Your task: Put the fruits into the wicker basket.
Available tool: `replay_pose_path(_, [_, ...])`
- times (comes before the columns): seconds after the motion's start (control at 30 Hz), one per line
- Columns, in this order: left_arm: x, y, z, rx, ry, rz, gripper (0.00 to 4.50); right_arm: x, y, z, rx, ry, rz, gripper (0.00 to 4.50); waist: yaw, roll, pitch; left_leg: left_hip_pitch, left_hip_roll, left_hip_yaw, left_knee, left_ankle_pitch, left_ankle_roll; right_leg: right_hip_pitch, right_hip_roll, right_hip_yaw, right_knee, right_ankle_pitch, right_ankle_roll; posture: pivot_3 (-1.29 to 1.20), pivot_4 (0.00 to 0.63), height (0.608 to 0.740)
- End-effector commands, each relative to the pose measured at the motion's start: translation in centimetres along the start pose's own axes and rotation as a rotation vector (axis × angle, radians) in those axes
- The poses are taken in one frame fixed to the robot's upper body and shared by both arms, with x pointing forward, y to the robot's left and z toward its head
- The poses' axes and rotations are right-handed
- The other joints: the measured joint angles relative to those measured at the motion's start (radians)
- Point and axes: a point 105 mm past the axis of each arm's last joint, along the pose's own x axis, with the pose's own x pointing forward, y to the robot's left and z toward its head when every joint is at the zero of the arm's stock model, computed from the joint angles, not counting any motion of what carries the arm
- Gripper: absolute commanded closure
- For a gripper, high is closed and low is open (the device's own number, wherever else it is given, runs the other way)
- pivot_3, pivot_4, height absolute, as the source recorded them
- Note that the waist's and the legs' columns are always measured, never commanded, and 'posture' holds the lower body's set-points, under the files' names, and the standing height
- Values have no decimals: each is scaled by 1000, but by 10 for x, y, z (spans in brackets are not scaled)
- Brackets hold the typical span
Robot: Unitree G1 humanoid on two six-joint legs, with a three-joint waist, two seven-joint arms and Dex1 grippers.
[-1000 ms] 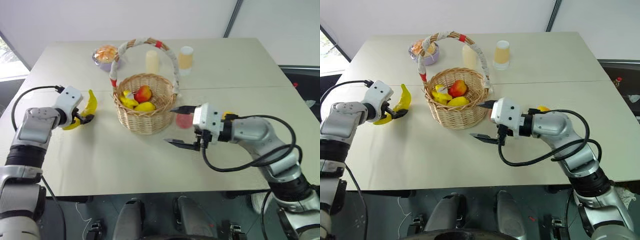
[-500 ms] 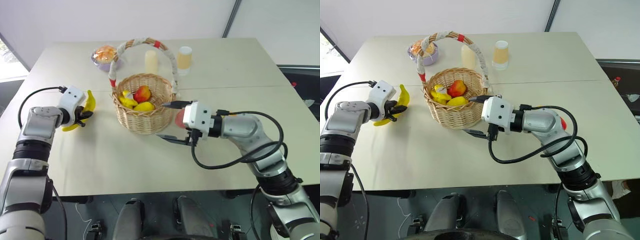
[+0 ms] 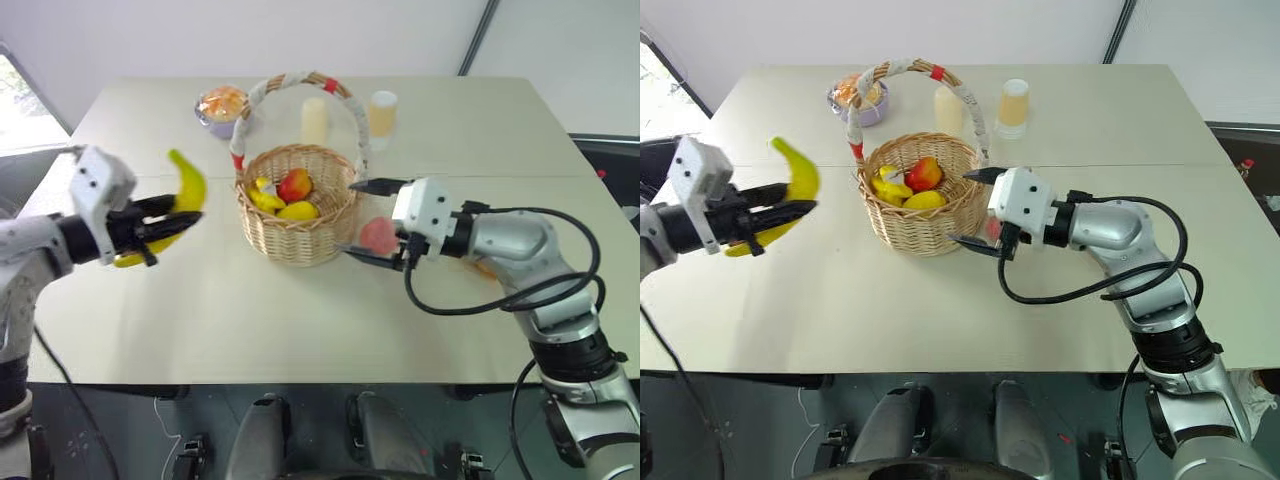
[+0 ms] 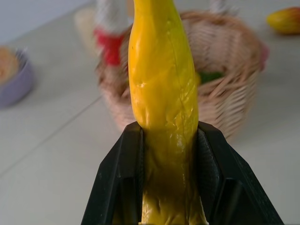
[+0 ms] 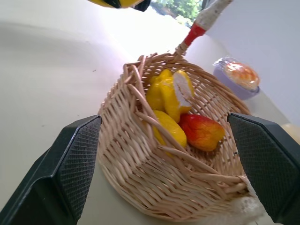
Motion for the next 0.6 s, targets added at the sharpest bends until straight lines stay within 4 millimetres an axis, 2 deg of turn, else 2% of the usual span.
replay_pose_path(0.03, [36, -9, 22, 88, -53, 7, 3506, -7, -15, 8, -25, -16, -49, 0, -1, 0, 0, 0, -1, 1, 1, 0, 0, 1, 1, 0, 0, 1, 1, 0, 150, 740])
replay_pose_path(0.13, [75, -2, 27, 101, -61, 62, 3506, -12, -23, 7, -29, 2, -78, 0, -4, 0, 0, 0, -2, 1, 1, 0, 0, 0, 4, 1, 0, 1, 2, 0, 150, 740])
replay_pose_path(0.27, [104, -1, 22, 86, -36, 45, 3506, -15, -24, 7, -22, 23, -101, 0, -23, 0, 0, -1, -1, 2, 0, 0, 0, -2, 6, 1, 0, 1, 2, 0, 150, 740])
replay_pose_path(0.33, [111, 2, 19, 52, -29, 40, 2444, -15, -22, 6, -6, 39, -113, 0, -27, 0, 0, -2, -1, 2, -1, 0, 0, -4, 6, 2, 0, 1, 2, 0, 150, 740])
replay_pose_path(0.37, [112, 3, 17, 45, -20, 36, 2115, -16, -21, 4, 3, 48, -119, 0, -28, 0, 0, -2, -1, 1, -1, 0, 0, -4, 6, 2, 0, 1, 2, 0, 150, 740])
replay_pose_path(0.4, [112, 3, 14, 48, -11, 25, 1514, -17, -19, 1, 22, 61, -127, 0, -28, 0, 0, -2, -1, 1, -1, 0, 0, -4, 6, 2, 0, 1, 2, 0, 150, 740])
replay_pose_path(0.5, [111, -3, 12, 58, -11, -20, 74, -21, -14, -12, 88, 100, -150, 0, -24, 0, 0, -2, 0, 1, 0, 0, 0, -4, 6, 2, 0, 1, 2, 0, 150, 740])
replay_pose_path(0.6, [104, -5, 16, 63, -50, -55, 74, -22, -5, -31, 181, 135, -158, 0, -23, 0, 0, -2, -1, 1, 0, 0, 0, -4, 5, 2, 0, 1, 2, 0, 150, 740])
